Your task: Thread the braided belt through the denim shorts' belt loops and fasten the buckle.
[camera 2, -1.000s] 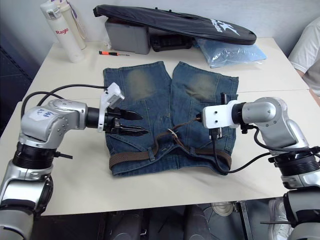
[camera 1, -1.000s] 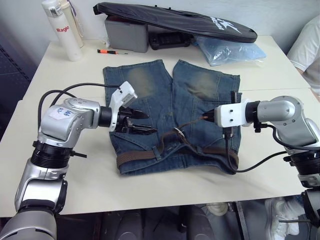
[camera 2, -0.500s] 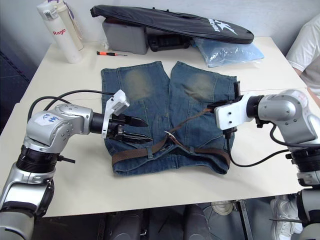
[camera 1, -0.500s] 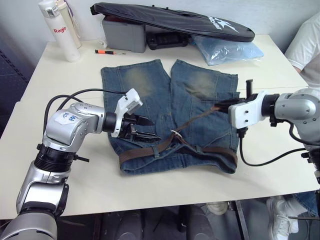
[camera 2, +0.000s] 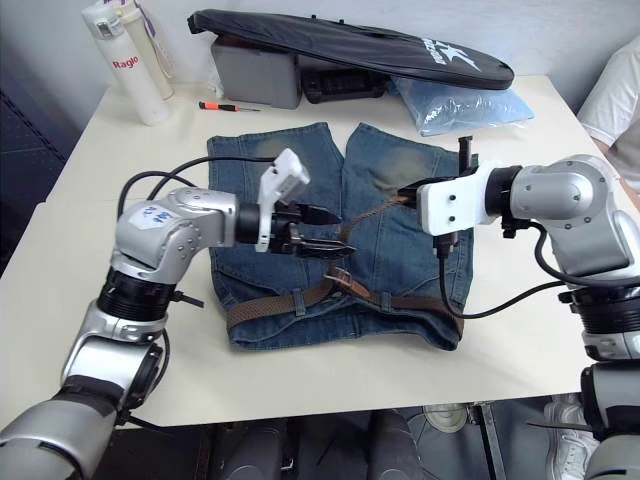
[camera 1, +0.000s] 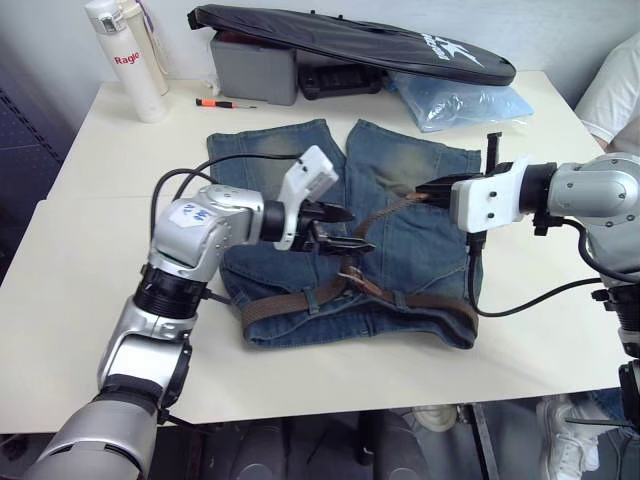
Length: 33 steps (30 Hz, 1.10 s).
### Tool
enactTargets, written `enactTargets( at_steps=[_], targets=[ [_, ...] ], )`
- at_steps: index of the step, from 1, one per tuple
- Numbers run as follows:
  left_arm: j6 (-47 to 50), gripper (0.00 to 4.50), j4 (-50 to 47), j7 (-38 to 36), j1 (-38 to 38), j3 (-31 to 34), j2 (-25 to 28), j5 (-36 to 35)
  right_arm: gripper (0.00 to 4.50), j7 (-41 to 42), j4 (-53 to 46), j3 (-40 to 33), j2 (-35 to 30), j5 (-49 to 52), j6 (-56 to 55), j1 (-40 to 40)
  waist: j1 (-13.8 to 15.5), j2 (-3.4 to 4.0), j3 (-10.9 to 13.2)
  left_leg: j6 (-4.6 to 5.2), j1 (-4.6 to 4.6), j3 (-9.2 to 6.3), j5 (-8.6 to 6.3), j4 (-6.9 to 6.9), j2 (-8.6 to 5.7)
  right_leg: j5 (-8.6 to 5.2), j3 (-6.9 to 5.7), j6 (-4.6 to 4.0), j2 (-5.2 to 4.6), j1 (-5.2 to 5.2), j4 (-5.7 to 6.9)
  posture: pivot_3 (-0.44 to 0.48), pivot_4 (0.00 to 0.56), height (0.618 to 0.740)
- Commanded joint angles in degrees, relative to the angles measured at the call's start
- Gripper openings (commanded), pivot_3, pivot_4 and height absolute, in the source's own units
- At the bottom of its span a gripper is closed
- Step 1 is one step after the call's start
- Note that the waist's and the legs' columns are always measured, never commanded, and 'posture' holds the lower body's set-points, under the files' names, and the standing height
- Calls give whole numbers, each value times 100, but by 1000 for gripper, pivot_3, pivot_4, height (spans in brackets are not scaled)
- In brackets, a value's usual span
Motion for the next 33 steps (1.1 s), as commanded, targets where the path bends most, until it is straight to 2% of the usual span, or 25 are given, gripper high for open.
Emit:
enactTargets(
  at_steps=[1,4,8,11,19,26,29,33],
  targets=[
    [-63,4439,-190,333,-237,-195,-131,313,0,8,-242,-144,-47,-24,342,-52,2,0,0,0,0,0,0,0,0,0,0,0,0,0,0,0,150,740],
    [-206,4439,-265,415,-256,-495,34,669,0,14,-283,-170,-83,-70,548,-2,1,0,0,0,1,1,0,0,0,0,0,0,0,0,1,0,150,740],
    [-307,4439,-241,523,-256,-396,21,777,0,-8,-308,-192,-134,-167,706,66,-6,0,0,0,1,2,0,-2,0,0,0,0,0,-2,0,0,150,740],
    [-364,3759,-217,455,-256,-420,-38,775,0,4,-333,-187,-121,-185,768,97,-2,1,0,0,0,2,0,-2,0,0,0,0,0,-1,0,0,150,740],
    [-260,193,-89,428,-314,-275,-426,646,0,90,-456,-121,-34,-147,853,162,7,1,0,0,0,2,0,1,0,1,0,1,0,0,0,0,150,740],
    [-81,88,-62,450,-256,-118,-480,589,0,142,-636,-140,1,-49,1025,253,1,1,0,0,0,2,0,1,0,1,0,1,0,0,0,0,150,740],
    [152,88,-112,467,-220,36,-529,468,0,278,-828,-276,104,377,1447,299,9,0,0,0,0,2,0,1,0,1,0,1,0,0,0,0,150,740],
    [766,0,-162,646,-130,552,-716,106,1709,685,-1260,-498,-17,1036,2324,483,14,0,0,0,0,1,0,1,0,1,0,1,0,0,0,0,150,740]
  ],
)
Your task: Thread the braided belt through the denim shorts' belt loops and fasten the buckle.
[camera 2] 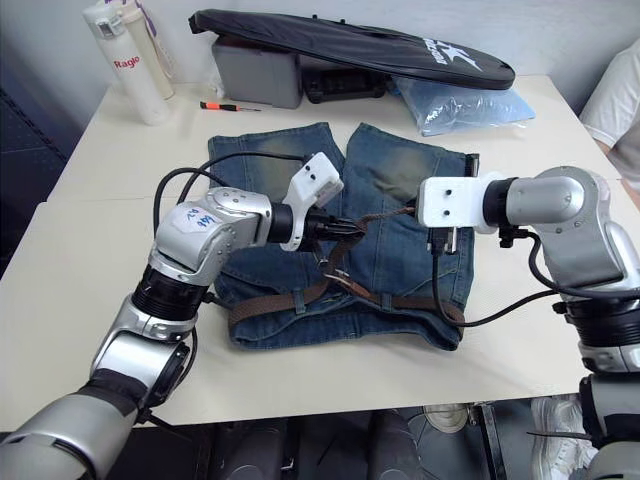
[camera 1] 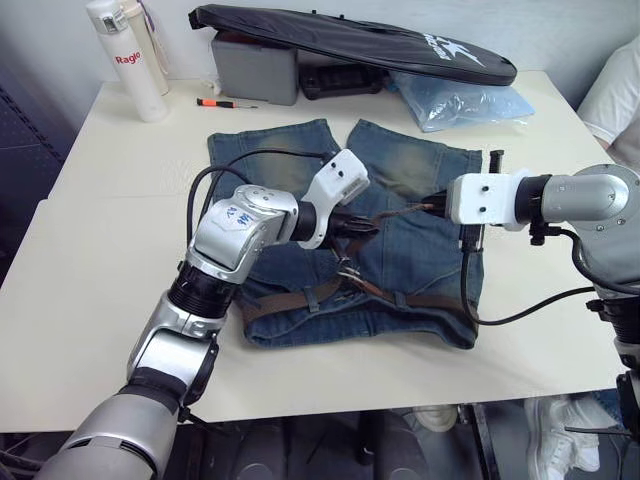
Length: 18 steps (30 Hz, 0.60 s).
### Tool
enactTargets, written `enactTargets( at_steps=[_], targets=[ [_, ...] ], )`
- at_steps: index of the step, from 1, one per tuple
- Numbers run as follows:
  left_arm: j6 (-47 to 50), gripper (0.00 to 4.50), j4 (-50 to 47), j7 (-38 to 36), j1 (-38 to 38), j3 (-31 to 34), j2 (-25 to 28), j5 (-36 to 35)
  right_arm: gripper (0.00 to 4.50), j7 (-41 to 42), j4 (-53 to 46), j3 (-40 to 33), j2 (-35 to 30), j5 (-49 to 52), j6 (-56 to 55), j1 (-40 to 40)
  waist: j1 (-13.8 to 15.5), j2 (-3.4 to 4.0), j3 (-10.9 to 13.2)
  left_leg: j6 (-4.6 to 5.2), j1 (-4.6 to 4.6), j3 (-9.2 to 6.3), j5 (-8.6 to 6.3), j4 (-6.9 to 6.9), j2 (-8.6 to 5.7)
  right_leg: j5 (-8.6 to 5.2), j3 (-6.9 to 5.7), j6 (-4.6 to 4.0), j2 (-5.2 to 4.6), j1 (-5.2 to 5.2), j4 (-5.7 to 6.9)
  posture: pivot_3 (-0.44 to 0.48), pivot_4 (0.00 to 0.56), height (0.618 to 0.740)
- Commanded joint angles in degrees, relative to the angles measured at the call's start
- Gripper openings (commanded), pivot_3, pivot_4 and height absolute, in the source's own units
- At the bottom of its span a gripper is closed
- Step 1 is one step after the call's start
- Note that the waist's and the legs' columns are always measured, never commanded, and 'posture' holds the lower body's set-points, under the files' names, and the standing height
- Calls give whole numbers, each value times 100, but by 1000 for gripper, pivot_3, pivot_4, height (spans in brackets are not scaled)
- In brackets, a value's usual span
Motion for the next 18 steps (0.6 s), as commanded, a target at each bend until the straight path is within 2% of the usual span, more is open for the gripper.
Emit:
enactTargets(
  at_steps=[1,3,6,7,11,15,16,18],
  targets=[
    [465,0,-242,182,24,531,-191,-392,2110,246,-500,-465,-121,695,753,95,5,0,0,0,0,-1,0,1,0,0,0,0,0,0,1,0,150,740],
    [683,0,-292,291,87,735,-210,-498,3055,330,-695,-691,-250,1081,1346,191,4,0,0,0,-1,-1,0,2,0,0,0,0,0,1,1,0,150,740],
    [947,0,-435,450,267,930,-157,-609,4378,526,-1237,-1083,-541,2036,2873,384,4,0,0,0,0,-2,0,1,0,1,0,-1,0,0,3,0,150,740],
    [1059,0,-474,534,333,1024,-171,-649,4448,535,-1380,-1159,-613,2248,3194,461,4,0,0,0,0,-4,0,0,0,1,0,-1,0,1,3,0,150,740],
    [1450,0,-613,899,547,1484,-378,-806,4448,313,-1683,-1275,-558,2868,4110,728,2,0,0,0,0,-5,0,2,0,2,0,-3,0,2,2,0,150,740],
    [2078,0,-756,1673,559,2847,-1190,-1042,4448,-416,-1648,-1119,184,3062,4487,976,0,-8,-4,0,6,-8,0,3,0,3,0,-4,0,9,2,0,150,740],
    [2231,0,-837,1846,571,3146,-1369,-1053,3920,-587,-1596,-1076,387,3091,4569,1002,1,-8,-4,0,3,-7,0,3,0,4,0,-4,0,7,3,0,150,740],
    [2598,0,-1008,2082,566,3757,-1736,-1149,3248,-824,-1519,-990,685,3155,4729,1038,-7,-8,-4,0,4,-7,0,2,0,4,0,-4,0,6,2,0,150,740]
  ],
)
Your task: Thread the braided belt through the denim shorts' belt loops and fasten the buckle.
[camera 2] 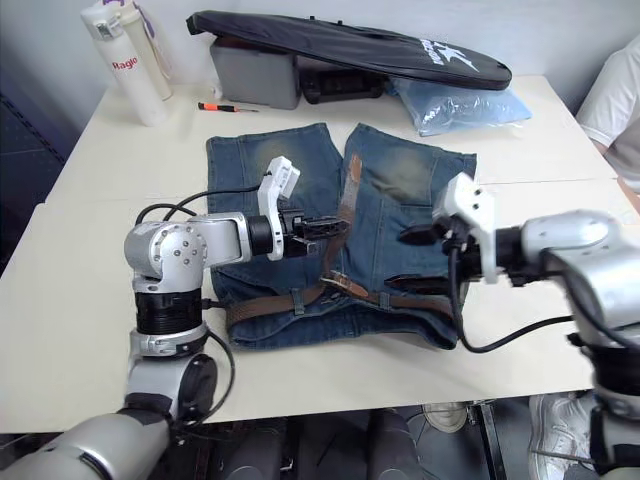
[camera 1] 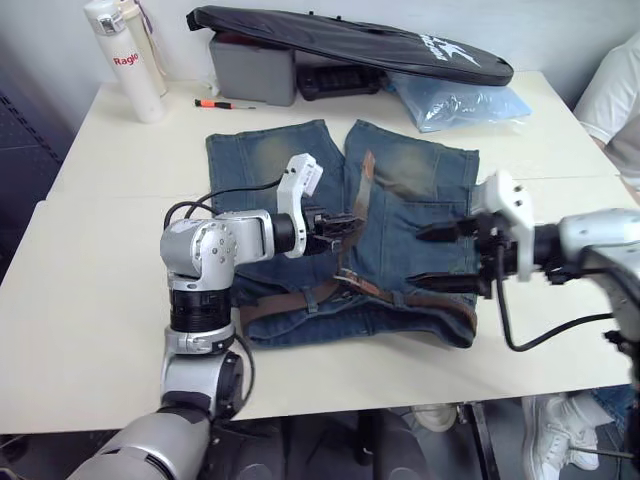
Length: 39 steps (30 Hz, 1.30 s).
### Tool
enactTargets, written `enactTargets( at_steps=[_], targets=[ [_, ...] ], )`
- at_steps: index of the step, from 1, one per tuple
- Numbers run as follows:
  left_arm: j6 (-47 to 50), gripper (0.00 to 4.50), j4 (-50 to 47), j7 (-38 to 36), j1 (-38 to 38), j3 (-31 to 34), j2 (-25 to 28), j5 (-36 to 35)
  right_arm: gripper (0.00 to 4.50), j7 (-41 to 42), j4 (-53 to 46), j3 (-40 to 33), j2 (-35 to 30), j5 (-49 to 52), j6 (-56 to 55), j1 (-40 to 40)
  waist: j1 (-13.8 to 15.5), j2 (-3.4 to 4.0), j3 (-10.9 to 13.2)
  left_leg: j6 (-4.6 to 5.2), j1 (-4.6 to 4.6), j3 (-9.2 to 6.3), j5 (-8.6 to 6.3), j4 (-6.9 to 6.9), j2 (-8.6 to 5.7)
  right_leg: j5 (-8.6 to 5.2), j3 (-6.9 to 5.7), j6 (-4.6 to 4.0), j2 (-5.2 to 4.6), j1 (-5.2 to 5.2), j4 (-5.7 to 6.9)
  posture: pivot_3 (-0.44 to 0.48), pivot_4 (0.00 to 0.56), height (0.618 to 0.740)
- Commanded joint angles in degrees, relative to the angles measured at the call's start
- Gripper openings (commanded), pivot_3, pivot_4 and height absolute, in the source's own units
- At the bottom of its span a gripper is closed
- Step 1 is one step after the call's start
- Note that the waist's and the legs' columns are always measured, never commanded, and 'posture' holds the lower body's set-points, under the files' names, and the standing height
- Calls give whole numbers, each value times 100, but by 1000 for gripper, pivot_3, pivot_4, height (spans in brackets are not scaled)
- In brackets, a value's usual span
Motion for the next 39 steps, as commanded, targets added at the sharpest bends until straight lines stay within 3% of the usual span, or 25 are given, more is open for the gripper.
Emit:
enactTargets(
  at_steps=[1,6,7,12,22,28,34,39],
  targets=[
    [669,0,-528,426,-38,1070,-499,-285,2616,-498,25,-4,420,240,340,-19,-2,0,0,0,0,0,0,0,0,0,0,0,0,0,0,0,150,740],
    [883,0,-858,670,346,1090,-690,-464,270,-927,430,230,1122,359,668,-207,-6,0,0,0,0,0,0,1,0,0,0,0,0,0,1,0,150,740],
    [883,0,-882,723,377,1108,-725,-506,37,-944,475,267,1188,371,694,-231,-7,0,0,0,0,0,0,1,0,0,0,0,0,0,2,0,150,740],
    [883,0,-962,956,440,1338,-899,-699,37,-1037,804,489,1663,579,1021,-207,1,0,0,0,0,0,0,1,0,1,0,-1,0,1,1,0,150,740],
    [883,0,-750,1482,479,2075,-1088,-1126,37,-1013,996,1432,1702,129,758,280,-10,0,-1,0,3,0,0,0,0,1,0,-2,0,1,2,0,150,740],
    [883,0,-809,1647,802,1692,-826,-1156,37,-1113,1133,1366,1702,95,746,207,-20,-8,-11,0,8,0,0,-1,0,1,0,-2,1,4,1,0,150,740],
    [883,0,-925,1849,876,1748,-872,-1534,37,-988,1008,690,1576,588,928,42,13,-10,-12,0,6,-1,0,0,0,2,0,-3,0,6,0,0,150,740],
    [883,0,-953,2043,925,1739,-953,-1799,37,-1016,1015,760,1612,519,867,-107,-12,-10,-12,0,4,-1,0,-2,0,3,0,-4,1,5,-3,0,150,740]
  ],
)
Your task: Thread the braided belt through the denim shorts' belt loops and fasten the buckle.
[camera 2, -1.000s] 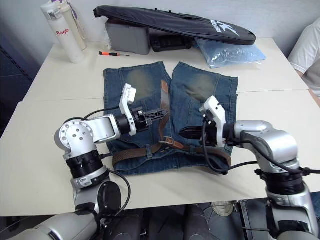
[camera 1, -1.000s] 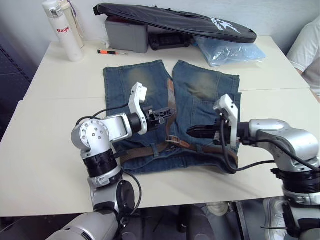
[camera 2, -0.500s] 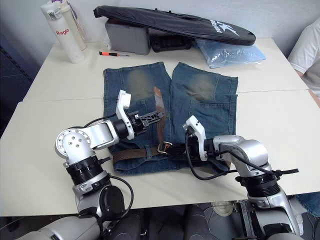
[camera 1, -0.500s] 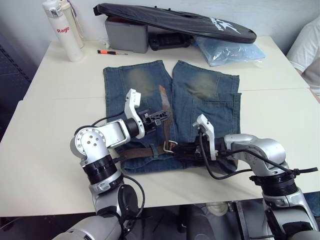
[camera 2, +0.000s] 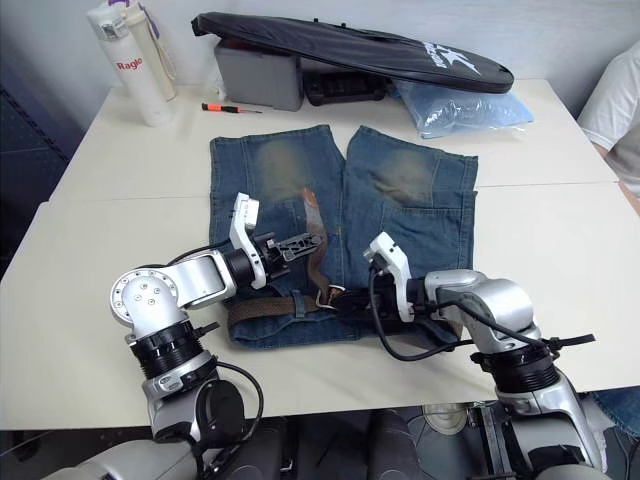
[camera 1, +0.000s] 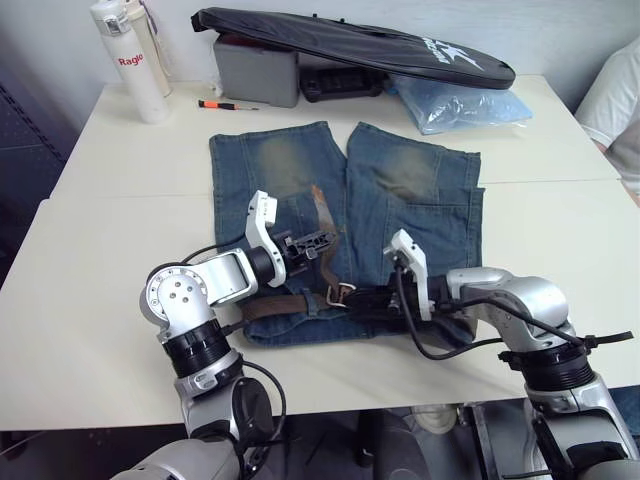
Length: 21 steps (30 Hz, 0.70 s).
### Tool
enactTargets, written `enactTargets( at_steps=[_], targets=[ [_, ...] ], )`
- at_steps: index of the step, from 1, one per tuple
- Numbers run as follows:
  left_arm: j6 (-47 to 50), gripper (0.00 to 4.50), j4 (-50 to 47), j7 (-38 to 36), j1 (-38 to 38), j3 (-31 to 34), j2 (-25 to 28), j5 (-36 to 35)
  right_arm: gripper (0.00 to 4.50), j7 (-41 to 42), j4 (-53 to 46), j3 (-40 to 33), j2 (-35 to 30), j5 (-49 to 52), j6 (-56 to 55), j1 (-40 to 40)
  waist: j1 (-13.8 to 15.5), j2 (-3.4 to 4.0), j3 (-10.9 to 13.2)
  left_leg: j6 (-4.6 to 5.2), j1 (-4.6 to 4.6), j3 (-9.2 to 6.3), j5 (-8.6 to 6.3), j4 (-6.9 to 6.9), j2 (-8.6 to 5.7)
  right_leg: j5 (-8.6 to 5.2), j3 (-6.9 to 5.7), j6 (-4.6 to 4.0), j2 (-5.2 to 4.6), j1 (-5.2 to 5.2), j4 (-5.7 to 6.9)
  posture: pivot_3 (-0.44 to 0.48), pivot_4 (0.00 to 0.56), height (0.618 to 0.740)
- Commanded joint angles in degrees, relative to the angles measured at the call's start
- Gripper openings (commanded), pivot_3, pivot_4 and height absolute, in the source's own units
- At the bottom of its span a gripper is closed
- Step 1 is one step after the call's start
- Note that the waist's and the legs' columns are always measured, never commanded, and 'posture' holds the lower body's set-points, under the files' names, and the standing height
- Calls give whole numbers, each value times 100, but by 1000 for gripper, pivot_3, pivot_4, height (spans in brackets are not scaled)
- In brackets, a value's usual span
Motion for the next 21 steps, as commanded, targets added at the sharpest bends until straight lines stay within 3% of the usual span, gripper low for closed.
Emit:
enactTargets(
  at_steps=[1,11,17,21],
  targets=[
    [-26,0,-236,114,47,-59,-71,-379,37,34,-20,129,23,-55,-159,-92,-14,0,0,0,1,1,0,-1,0,0,0,0,0,0,0,0,150,740],
    [-26,0,-286,389,-37,173,1,-920,37,236,285,1484,-240,-1275,-1205,167,-12,-13,-9,0,10,1,0,-2,0,0,1,0,0,6,-2,0,150,740],
    [-26,0,-201,528,135,292,32,-851,37,583,-218,1067,-371,-1188,-1974,306,-4,-19,-15,-1,14,-1,-1,-3,0,0,-1,0,1,15,-8,0,150,740],
    [-26,0,-229,595,177,391,-52,-924,37,593,-371,651,-411,-870,-1689,236,13,-20,-14,-1,12,-1,-1,-3,0,0,-2,0,0,15,-11,0,150,740]
  ],
)
